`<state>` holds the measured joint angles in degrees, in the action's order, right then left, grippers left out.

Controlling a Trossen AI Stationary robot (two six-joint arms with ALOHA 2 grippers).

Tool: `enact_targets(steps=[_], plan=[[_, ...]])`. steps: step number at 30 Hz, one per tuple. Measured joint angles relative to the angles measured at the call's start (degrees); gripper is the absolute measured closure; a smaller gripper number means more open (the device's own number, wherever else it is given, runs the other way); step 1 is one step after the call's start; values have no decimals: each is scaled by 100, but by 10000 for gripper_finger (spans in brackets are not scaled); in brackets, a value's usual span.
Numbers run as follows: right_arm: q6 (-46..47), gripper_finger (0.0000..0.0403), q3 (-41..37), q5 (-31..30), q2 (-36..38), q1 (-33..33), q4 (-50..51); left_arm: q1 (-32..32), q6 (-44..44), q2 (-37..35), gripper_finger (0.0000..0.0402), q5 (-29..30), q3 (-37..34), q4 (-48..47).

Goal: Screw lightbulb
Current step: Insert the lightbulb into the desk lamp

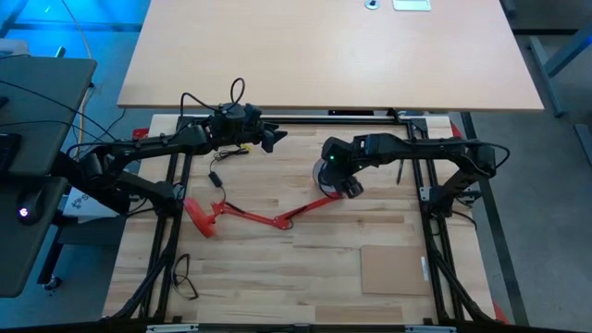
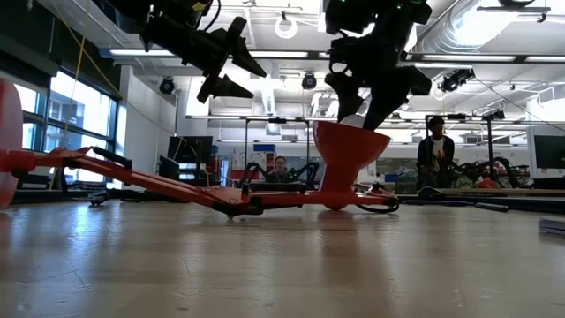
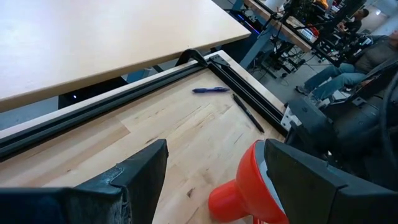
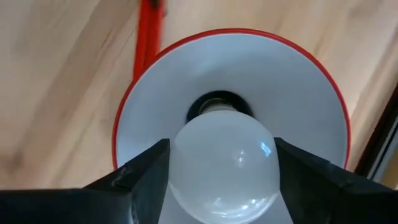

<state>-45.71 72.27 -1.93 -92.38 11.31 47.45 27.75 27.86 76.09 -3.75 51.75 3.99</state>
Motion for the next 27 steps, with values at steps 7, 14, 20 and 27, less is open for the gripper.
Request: enact_targets(steps=[7,14,20,27], plan=[[2799,151,0,-134,-4,-9,-143,0,-54,0,140,7,0,0],[6034,151,0,-210,-7,-9,-244,0,-103,0,140,22,0,0],[8666,151,0,-136,-6,-9,-248,0,-92,0,140,22,0,2],[11115,151,0,54,-4,-9,-288,0,-95,0,140,19,0,7]])
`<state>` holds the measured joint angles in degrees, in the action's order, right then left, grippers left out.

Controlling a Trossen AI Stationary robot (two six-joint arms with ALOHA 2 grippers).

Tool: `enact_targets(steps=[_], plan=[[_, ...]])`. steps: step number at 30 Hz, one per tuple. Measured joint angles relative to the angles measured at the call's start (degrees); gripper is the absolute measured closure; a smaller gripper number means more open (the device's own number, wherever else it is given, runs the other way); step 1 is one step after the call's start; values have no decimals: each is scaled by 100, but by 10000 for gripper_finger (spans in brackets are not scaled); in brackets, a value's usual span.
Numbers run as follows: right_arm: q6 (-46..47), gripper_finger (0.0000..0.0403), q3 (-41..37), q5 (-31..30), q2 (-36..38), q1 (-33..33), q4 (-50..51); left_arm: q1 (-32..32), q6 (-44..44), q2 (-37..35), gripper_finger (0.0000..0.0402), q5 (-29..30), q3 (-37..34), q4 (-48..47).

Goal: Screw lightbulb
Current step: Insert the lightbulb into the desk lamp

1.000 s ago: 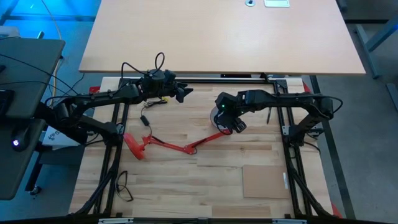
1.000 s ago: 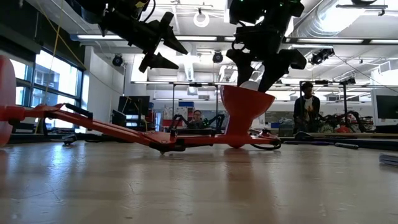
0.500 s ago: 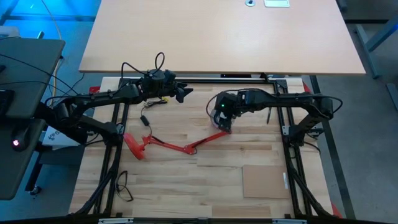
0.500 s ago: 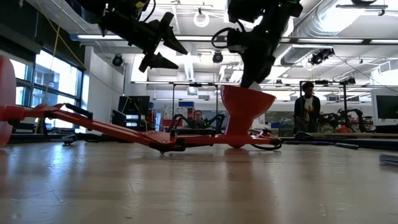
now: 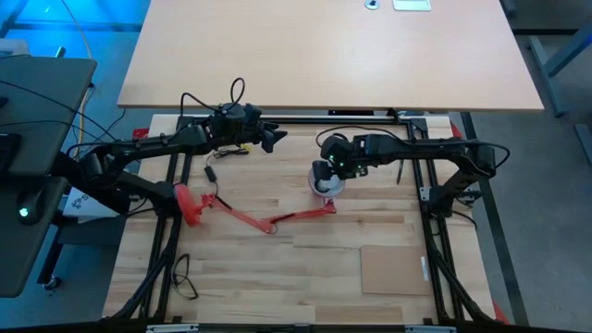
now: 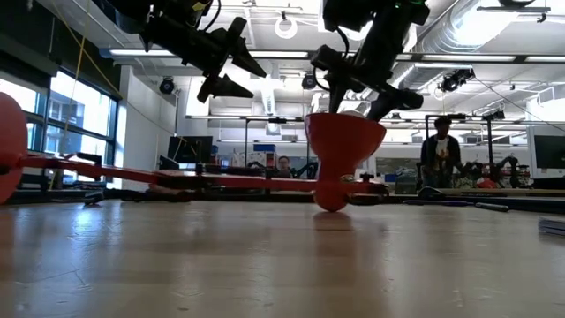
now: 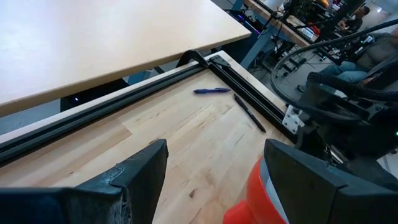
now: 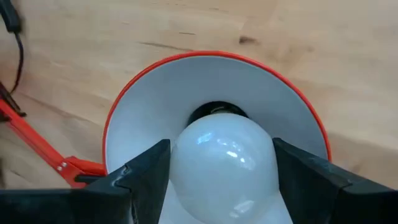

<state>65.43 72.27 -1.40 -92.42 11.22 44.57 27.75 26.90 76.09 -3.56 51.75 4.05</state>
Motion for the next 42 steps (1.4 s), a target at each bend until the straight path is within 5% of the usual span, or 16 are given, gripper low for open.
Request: enact_targets(steps=[19,37,42], plan=[[-2116,151,-2,280,-7,-18,-117,2,-154,-2,140,-12,2,4],[-10317,151,-2,73,-2,-24,-102,0,3,-1,140,193,2,4],[-11953,151,-2,3,-2,-31,-87,1,4,-2,140,193,2,2]])
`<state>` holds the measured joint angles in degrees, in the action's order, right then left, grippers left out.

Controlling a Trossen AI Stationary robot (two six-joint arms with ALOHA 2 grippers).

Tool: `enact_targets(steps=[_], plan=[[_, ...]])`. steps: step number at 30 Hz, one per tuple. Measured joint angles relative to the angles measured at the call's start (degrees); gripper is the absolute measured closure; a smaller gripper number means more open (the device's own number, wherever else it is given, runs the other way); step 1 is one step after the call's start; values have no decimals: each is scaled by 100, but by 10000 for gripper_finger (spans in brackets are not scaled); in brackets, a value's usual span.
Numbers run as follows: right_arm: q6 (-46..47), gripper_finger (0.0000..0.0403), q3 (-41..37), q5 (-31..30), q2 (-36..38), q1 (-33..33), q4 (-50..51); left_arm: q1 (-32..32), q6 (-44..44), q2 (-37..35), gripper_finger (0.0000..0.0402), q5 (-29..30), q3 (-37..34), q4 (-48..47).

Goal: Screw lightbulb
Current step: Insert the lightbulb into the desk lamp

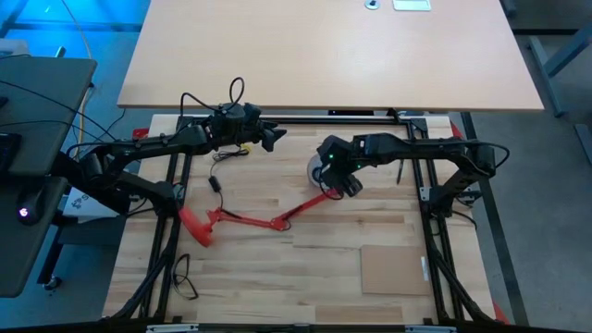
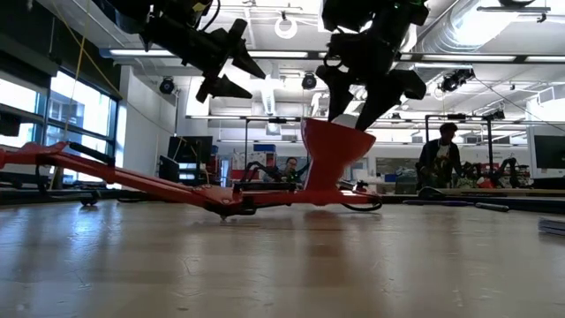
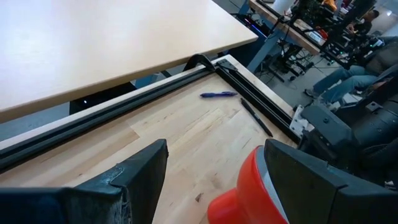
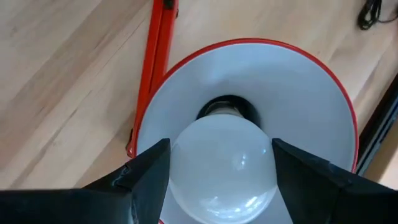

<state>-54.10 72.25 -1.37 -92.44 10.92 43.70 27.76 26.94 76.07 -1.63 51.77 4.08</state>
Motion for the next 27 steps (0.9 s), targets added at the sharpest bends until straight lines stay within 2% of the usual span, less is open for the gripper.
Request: enact_targets(steps=[2,8,14,23,27], plan=[[-38,151,0,-3,0,1,-60,-1,-2,0,140,-2,0,0],[629,151,0,6,0,2,-153,-1,50,0,140,-2,0,0],[718,151,0,207,0,2,-242,-1,153,1,140,-6,0,0],[1508,150,0,155,0,-15,-260,1,288,1,140,-7,0,-2],[1525,132,0,-29,0,-18,-282,0,299,0,140,-7,0,-2]])
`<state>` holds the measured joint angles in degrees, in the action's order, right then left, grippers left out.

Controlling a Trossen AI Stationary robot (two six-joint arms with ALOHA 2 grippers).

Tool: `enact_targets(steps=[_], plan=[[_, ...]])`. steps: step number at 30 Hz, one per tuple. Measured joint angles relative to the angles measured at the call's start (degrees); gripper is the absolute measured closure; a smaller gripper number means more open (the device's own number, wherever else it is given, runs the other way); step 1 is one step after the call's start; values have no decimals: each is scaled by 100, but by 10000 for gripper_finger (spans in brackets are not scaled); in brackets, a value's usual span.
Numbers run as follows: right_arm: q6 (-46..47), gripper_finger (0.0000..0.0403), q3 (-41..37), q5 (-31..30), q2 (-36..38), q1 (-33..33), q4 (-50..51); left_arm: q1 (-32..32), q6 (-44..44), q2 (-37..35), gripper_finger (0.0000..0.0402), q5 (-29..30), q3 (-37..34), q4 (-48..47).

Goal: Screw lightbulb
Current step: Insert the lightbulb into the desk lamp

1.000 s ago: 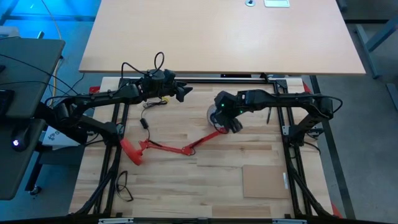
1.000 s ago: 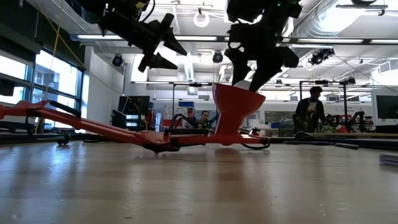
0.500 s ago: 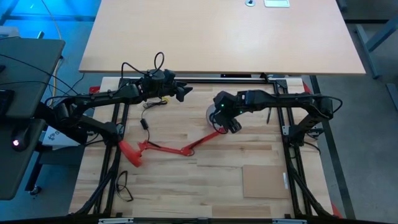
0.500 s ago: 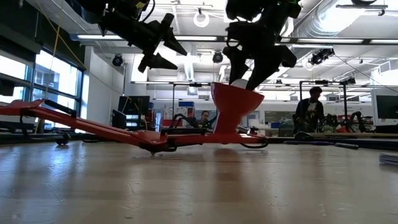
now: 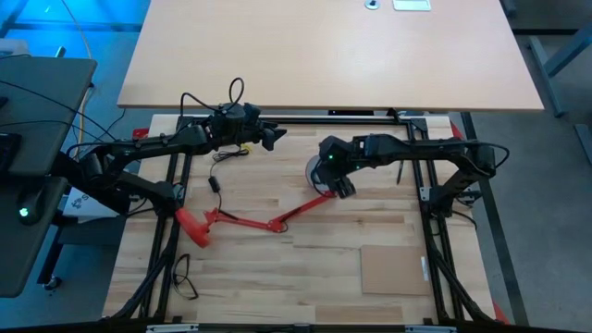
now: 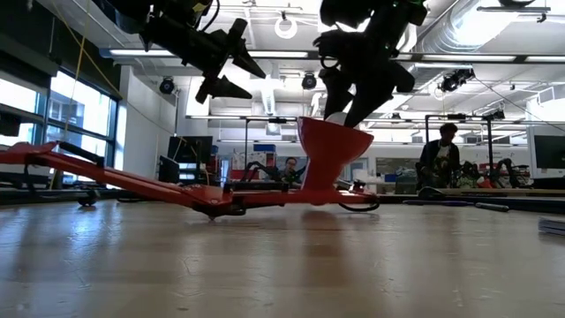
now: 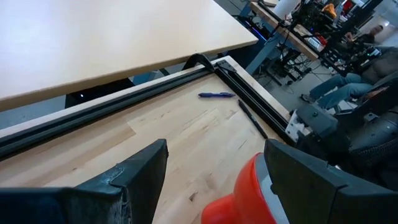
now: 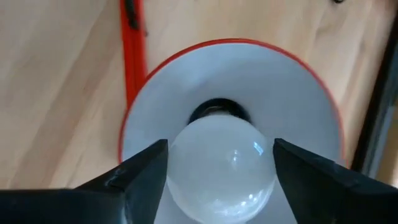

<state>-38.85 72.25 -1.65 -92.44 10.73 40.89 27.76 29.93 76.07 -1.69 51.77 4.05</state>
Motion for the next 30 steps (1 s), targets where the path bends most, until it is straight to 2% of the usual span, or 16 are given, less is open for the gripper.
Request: enact_targets(steps=[8,14,16,19,21,25,28,30], plan=[[-19,53,0,-571,7,-1,-10,-1,2,0,140,0,0,-1],[253,42,385,-1036,32,-102,380,-1,0,0,140,0,0,-19],[969,42,573,-994,52,-106,406,1,1,0,140,2,0,-62],[2607,41,782,-996,52,-108,489,-4,2,2,140,0,0,-161],[3238,41,893,-940,52,-105,797,-4,-2,0,140,-4,0,-234],[4166,41,960,-345,52,-100,1287,-4,-2,0,140,-11,0,-293],[5365,41,928,147,52,-106,1274,-4,-7,0,140,-12,0,-293],[5809,41,848,252,50,-104,1154,-4,-9,0,140,-49,0,-291]])
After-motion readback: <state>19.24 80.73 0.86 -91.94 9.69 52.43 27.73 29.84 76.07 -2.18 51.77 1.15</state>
